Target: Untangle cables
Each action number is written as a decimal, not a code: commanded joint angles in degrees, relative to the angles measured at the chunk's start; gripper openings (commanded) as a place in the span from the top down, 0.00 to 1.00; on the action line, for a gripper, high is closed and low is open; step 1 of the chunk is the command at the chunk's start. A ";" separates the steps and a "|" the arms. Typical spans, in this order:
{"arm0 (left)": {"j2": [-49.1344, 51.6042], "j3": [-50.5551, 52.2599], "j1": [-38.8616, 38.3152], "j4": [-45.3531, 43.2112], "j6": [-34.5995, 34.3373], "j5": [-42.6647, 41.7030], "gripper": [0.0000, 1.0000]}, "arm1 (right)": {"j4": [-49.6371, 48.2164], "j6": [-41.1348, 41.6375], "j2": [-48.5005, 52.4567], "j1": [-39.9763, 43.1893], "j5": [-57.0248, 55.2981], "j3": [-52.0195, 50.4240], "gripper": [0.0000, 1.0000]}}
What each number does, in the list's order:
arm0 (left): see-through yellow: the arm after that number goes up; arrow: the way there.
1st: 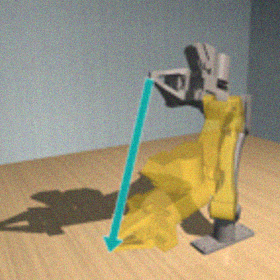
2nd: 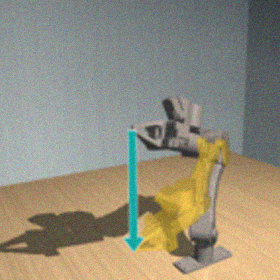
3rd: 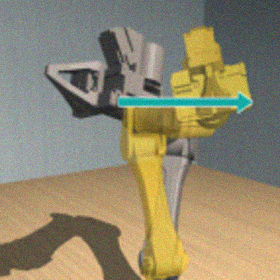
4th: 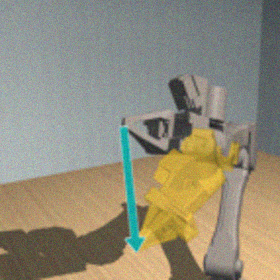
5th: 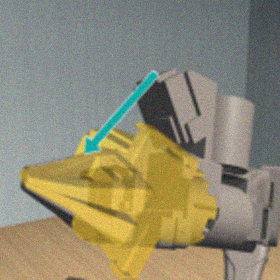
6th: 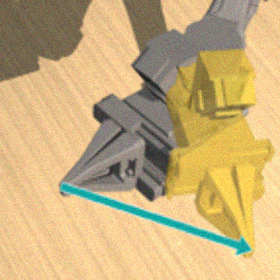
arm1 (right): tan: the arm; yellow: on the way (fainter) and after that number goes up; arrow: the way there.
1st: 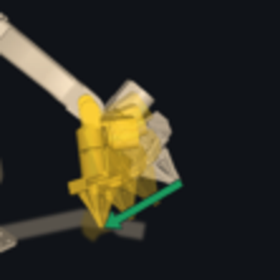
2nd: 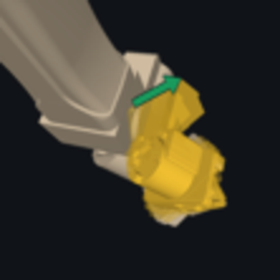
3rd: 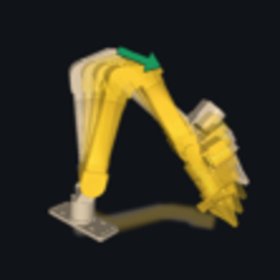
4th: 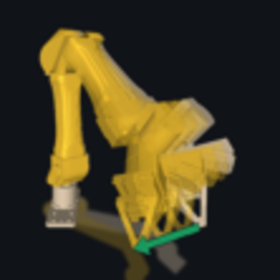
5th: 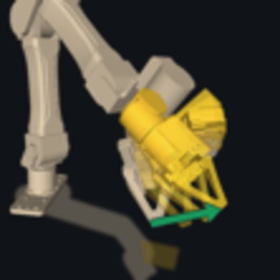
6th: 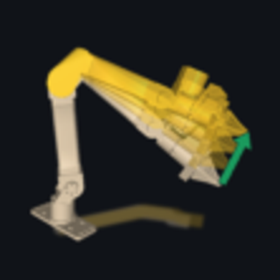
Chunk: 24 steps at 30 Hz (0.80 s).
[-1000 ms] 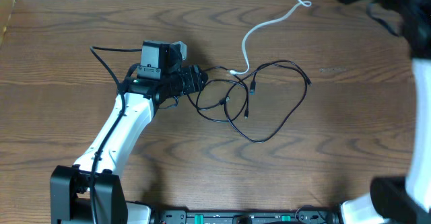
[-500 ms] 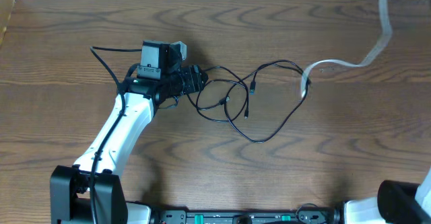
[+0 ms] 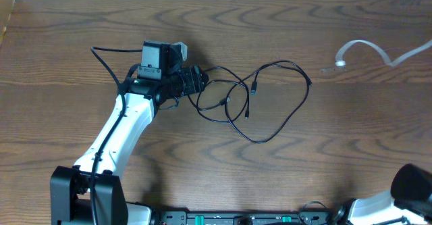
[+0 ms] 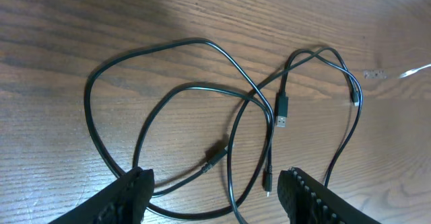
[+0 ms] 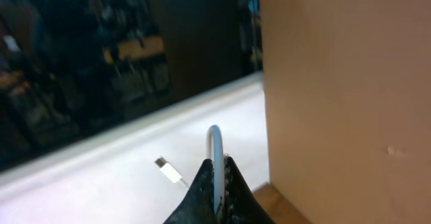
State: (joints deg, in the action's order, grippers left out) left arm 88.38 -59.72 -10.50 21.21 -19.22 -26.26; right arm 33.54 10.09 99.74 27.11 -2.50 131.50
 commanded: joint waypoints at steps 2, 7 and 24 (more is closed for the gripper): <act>-0.68 -0.50 0.13 0.63 0.76 -0.09 0.36 | -0.20 -0.09 6.40 1.09 1.79 -0.02 0.99; -0.68 -0.50 0.13 0.61 0.76 -0.09 0.36 | -2.84 -1.20 12.41 1.09 1.11 -0.02 0.99; -0.61 -0.50 0.13 0.57 0.76 -0.07 0.36 | -3.26 -1.99 31.30 0.96 3.17 -0.04 0.72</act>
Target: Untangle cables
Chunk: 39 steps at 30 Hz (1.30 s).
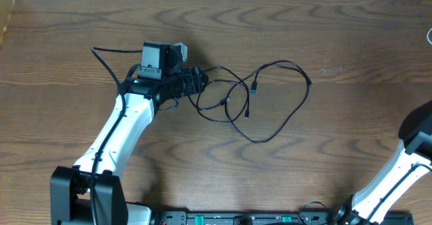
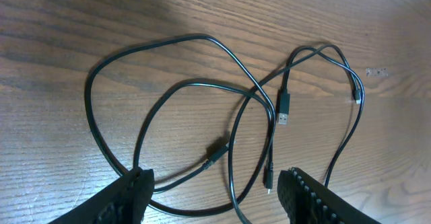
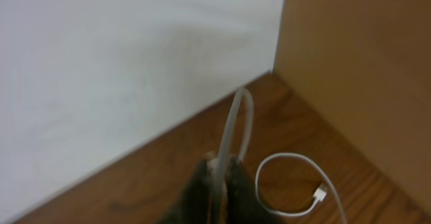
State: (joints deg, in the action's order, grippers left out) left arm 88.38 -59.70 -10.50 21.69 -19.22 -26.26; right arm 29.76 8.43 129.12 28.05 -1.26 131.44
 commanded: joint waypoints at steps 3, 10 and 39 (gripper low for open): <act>-0.61 -0.52 0.13 0.11 0.76 -0.07 0.36 | 2.84 -0.31 2.49 0.02 3.19 0.02 0.01; -0.61 -0.52 0.13 -0.09 0.79 -0.07 0.35 | 11.39 -0.11 -1.01 -0.09 10.08 0.04 0.01; -0.48 -0.52 -0.24 10.71 6.60 -1.68 0.35 | 56.57 -10.23 -3.50 -26.82 15.74 -1.16 0.11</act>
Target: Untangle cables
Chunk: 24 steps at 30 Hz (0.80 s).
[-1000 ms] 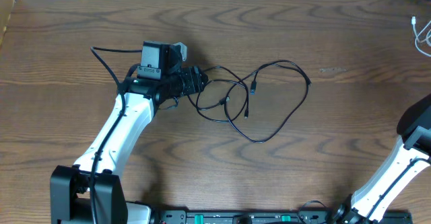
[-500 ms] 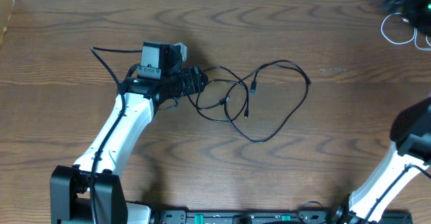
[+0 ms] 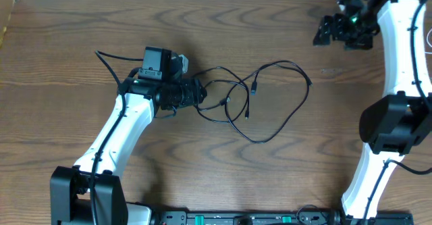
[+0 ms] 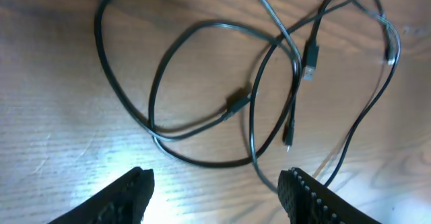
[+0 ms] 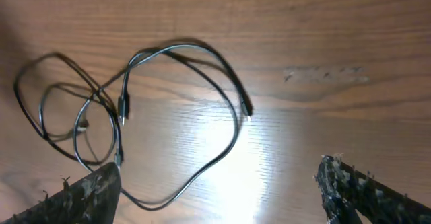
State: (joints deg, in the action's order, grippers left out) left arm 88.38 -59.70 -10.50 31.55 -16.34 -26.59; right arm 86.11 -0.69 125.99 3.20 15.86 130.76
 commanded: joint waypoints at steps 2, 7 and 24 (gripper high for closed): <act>-0.24 -0.50 -0.74 1.49 3.91 -0.96 0.35 | 0.09 -1.07 -0.37 -2.47 -1.38 -0.48 0.11; 1.36 -0.46 -1.49 1.36 1.57 3.39 0.35 | 0.07 -0.15 -0.35 -2.56 -1.36 -0.48 0.12; 9.70 -0.44 -3.63 -1.20 -9.33 17.29 0.48 | 0.04 -0.20 -0.35 -2.64 -1.38 -0.48 0.16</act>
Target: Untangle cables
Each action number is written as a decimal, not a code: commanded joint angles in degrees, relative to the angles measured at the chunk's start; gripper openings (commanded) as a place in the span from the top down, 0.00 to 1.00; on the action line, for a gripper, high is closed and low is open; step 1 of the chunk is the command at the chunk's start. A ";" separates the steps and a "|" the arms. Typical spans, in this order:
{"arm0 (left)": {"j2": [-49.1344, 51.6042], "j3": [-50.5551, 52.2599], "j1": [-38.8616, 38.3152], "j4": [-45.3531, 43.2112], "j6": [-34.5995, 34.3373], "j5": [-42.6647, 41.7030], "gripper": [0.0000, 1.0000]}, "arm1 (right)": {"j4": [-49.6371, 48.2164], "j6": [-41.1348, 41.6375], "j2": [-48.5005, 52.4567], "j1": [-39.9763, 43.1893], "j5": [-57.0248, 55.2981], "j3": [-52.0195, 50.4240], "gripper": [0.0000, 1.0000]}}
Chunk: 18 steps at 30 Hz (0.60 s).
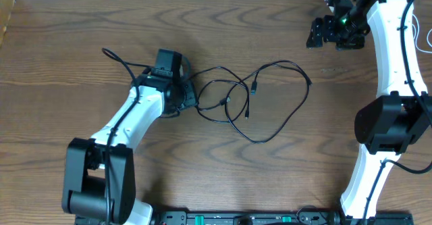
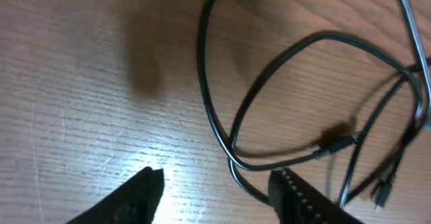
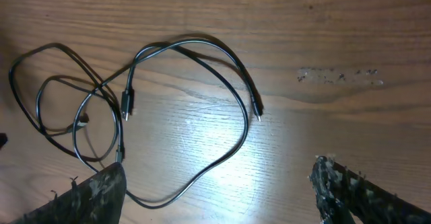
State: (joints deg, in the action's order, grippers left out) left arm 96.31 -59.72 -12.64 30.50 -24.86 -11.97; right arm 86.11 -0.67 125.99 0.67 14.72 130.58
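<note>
A tangle of thin black cables lies in overlapping loops on the middle of the wooden table. My left gripper is at the tangle's left end, open. In the left wrist view it sits low over the wood, and the leftmost black loop runs down between the fingers, close to the right one. My right gripper hovers high at the table's far right, open and empty. In the right wrist view the whole tangle lies below that gripper.
The table's far edge meets a white wall along the top of the overhead view. A faint pale smudge marks the wood to the right of the tangle. My right arm stands along the right side.
My left gripper has come down closer to the table and turned, so the tangle's leftmost loop now lies between its open fingers. My right gripper has shifted slightly left, still open.
At first my right gripper was shut on a white cable, off the table's right side. Then it held that cable at a corner by the wall. By 0.8 s ago it was open over the table without it. My left gripper stayed open by the black tangle, now lower.
</note>
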 commanded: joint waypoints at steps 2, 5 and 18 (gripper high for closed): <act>2.60 -0.42 -2.38 -0.20 -1.29 4.83 0.49 | 0.00 -0.24 -0.35 -0.13 -0.24 -0.31 0.16; 3.30 -0.42 -3.82 -0.42 -2.08 7.67 0.51 | 0.04 -0.24 -0.35 -0.13 -0.26 -0.31 0.16; 6.03 -0.42 -6.58 -5.44 -4.24 13.09 0.59 | -0.17 -0.28 -0.35 -0.22 -1.11 -0.33 0.16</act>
State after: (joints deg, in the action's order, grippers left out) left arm 99.94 -59.72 -19.09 25.61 -28.10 -0.84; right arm 85.93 -0.67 125.99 0.64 14.15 130.52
